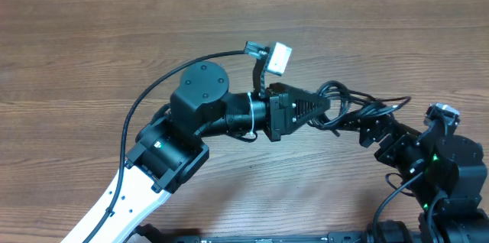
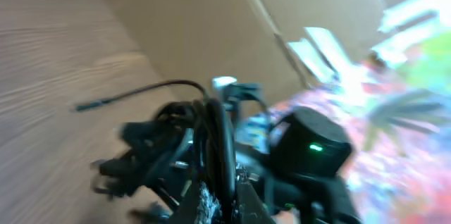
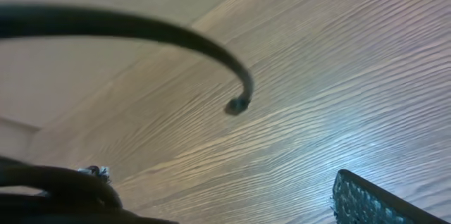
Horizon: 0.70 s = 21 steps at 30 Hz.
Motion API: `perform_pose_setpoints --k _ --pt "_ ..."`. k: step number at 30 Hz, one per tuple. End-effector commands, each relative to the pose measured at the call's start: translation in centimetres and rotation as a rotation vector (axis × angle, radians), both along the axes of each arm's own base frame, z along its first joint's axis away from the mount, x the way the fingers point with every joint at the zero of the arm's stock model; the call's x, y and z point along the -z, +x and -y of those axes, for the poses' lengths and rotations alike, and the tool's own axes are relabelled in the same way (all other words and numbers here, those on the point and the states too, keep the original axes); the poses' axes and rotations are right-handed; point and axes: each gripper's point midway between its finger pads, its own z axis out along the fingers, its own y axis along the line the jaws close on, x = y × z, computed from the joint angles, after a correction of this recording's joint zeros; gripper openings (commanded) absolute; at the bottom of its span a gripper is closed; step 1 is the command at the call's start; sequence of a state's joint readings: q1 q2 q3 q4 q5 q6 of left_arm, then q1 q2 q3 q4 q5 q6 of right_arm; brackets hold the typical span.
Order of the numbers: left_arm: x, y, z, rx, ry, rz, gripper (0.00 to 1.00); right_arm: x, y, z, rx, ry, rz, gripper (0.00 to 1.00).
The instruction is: Untangle cables
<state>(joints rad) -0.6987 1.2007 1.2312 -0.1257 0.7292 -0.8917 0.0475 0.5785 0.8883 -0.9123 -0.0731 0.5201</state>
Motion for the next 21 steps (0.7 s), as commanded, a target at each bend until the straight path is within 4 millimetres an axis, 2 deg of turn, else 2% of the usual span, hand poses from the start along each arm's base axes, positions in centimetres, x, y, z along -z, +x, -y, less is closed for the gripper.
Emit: perform_pose_setpoints --k 1,5,9,16,21 --pt "-3.2 -3.0 -0.6 0.164 -0.089 -0.014 0.04 -0.3 -0.1 2.1 0.102 -0.063 0.005 1.0" --pt "-3.3 -2.9 -1.3 0.185 -0.09 -0.025 0.04 -0.2 -0.2 2.1 0.1 -0.065 0.0 1.0" --pt "-3.3 -1.8 -2.6 0.174 -0.086 0.021 0.04 0.1 -0.4 2.1 0.099 -0.067 -0.017 1.0" --pt "-3.2 -2.4 -4.5 0.273 -0.083 0.023 0.04 0.1 -0.4 2.0 0.059 -0.126 -0.012 1.0" --pt "-3.2 -2.2 -5.0 0.275 -0.081 0.021 0.04 0.1 -0.5 0.8 -0.004 -0.087 -0.011 1.0"
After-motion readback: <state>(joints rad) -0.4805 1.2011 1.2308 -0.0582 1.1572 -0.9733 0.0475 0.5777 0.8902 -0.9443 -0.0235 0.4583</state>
